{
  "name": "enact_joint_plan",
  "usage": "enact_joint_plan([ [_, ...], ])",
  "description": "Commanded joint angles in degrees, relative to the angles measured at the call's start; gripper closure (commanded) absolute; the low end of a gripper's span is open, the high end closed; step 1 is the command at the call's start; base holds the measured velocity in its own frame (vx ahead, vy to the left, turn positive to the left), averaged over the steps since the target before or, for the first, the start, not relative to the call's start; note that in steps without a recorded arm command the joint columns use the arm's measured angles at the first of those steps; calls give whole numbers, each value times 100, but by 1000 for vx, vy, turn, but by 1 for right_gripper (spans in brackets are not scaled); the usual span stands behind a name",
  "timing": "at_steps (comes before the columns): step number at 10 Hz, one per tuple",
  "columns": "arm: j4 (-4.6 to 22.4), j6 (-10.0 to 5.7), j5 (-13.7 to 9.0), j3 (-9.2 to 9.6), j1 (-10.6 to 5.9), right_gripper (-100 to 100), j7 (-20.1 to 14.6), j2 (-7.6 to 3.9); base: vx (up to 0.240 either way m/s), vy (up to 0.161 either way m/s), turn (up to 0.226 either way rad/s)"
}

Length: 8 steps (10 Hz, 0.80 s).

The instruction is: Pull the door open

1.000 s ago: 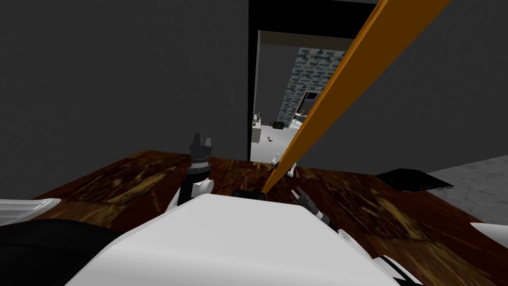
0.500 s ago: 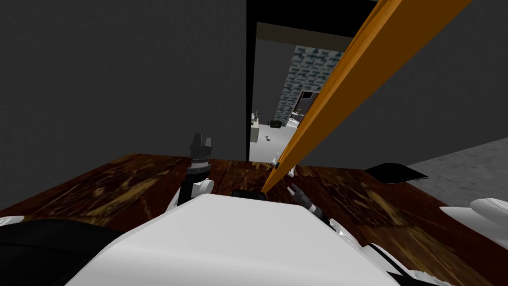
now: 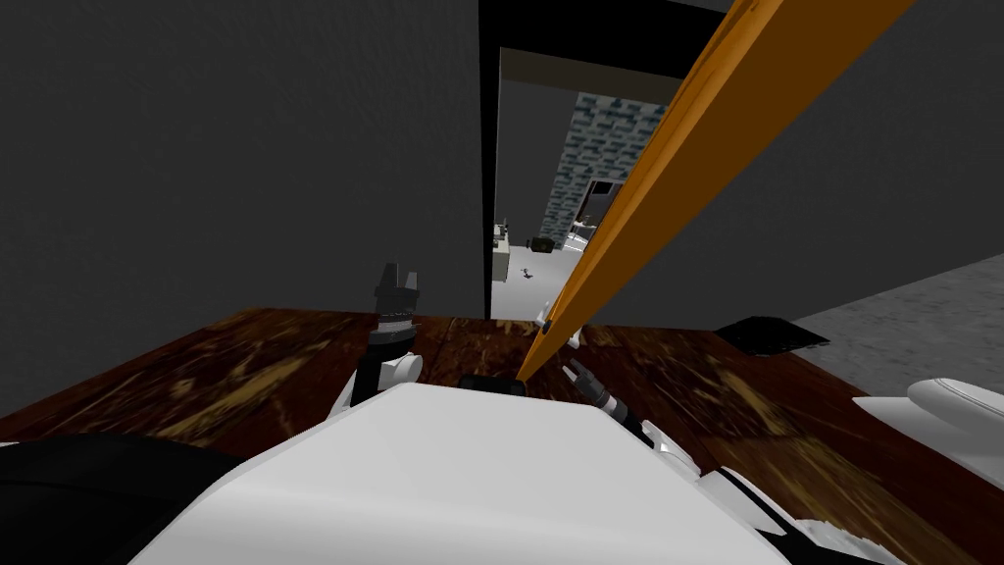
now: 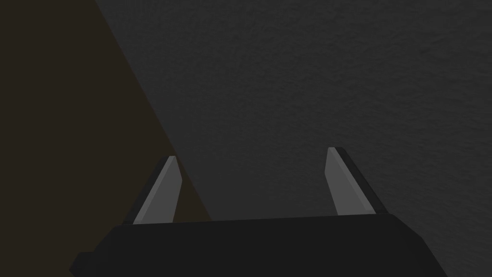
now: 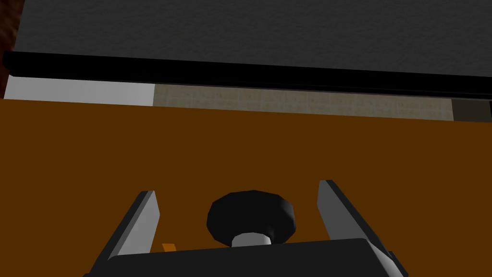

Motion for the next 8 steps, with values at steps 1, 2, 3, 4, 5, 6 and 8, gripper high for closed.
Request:
enact_joint_plan([
  [1,265,-117,56,58,-184,-100,1,51,-13,-29,-46],
  [2,265,-117,56,58,-184,-100,1,51,-13,-24,-9],
  [3,296,-137,141,145,-320,-100,-21,74,-28,-55,-35],
  [4,296,-137,141,145,-320,-100,-21,74,-25,-50,-32],
  [5,320,-158,203,209,-421,-100,-36,91,-28,-54,-15],
  [6,335,-177,244,251,-487,-100,-46,102,-24,-51,-34],
  [8,335,-177,244,251,-487,-100,-46,102,-17,-33,0],
])
